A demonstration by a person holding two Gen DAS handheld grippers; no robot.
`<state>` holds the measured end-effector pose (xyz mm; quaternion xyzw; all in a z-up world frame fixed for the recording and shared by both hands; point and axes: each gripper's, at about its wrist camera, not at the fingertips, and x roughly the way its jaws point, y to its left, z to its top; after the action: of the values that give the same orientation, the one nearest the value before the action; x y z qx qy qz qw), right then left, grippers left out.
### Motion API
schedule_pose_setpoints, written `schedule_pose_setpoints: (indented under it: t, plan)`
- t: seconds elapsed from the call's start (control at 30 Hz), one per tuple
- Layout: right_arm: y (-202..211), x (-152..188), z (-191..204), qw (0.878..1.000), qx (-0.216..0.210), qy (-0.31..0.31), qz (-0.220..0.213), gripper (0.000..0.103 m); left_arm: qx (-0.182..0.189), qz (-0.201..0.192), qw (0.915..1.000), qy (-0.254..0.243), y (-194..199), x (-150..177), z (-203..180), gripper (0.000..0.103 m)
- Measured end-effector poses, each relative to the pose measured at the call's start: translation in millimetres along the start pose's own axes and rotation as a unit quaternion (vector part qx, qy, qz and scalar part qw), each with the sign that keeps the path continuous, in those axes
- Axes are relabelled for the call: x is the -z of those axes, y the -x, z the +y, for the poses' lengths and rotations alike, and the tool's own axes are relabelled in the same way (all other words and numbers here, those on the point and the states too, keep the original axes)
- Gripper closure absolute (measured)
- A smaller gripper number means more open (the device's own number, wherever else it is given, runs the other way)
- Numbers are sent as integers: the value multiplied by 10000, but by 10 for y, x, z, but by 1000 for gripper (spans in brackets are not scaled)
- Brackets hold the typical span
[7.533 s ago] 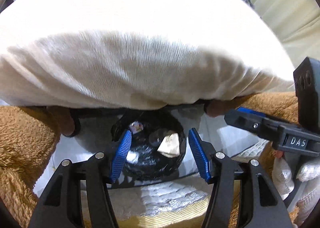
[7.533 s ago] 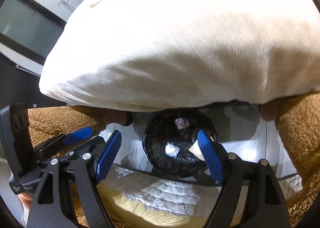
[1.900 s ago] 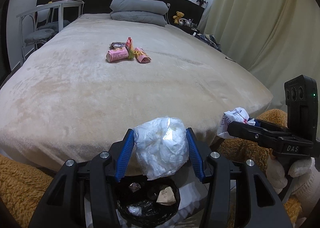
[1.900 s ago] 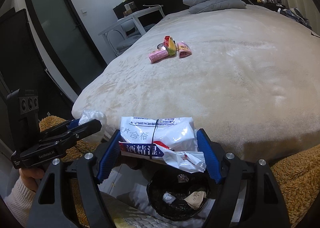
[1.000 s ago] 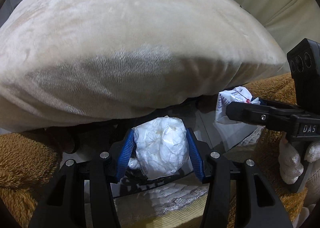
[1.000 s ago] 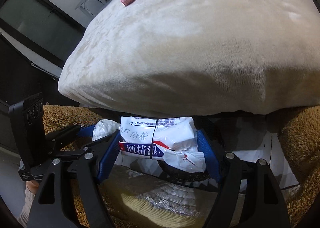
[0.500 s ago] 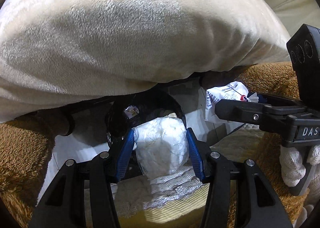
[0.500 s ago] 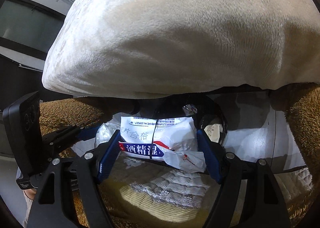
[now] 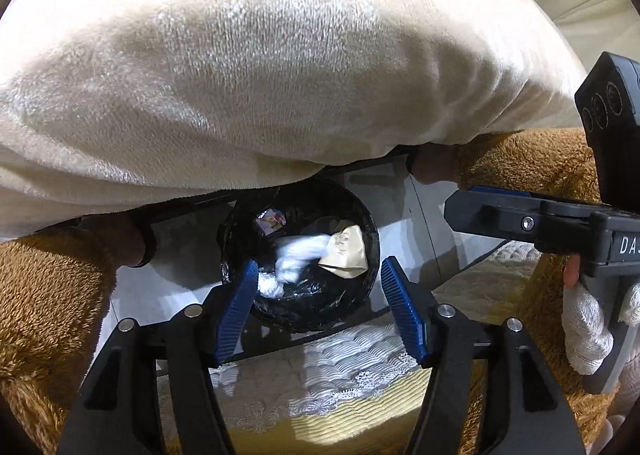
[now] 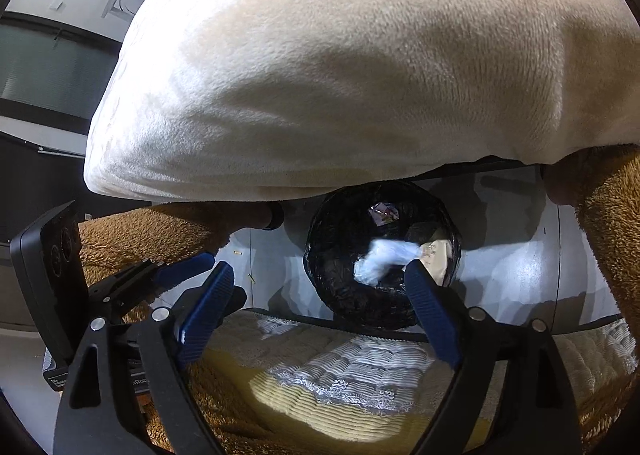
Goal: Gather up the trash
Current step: 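Open both tools over the bin, dropping the tissue and wet-wipe pack, then raise both tools back over the bed toward the pink biscuit packs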
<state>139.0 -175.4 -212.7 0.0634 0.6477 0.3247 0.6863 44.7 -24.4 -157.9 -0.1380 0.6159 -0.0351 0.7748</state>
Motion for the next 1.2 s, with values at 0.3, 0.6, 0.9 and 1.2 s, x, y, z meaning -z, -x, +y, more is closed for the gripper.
schedule_pose_setpoints:
  t: [0.3, 0.6, 0.9, 1.2]
  plan:
    - [172, 33, 98, 9990, -79, 292, -329, 16, 94, -333, 9994, 93, 143, -7, 51, 40]
    - [746, 127, 487, 9755, -14, 1502, -1609, 17, -92, -1396, 9902, 42, 631, -17, 51, 40]
    - [1144, -192, 699, 9437, 398, 2318, -2325, 17, -128, -2218, 9750, 8, 1149, -298, 202, 40]
    - [1268, -957, 770, 9365, 383, 2412, -2518, 19, -341, -2502, 9674, -198, 1451, -814, 362, 40]
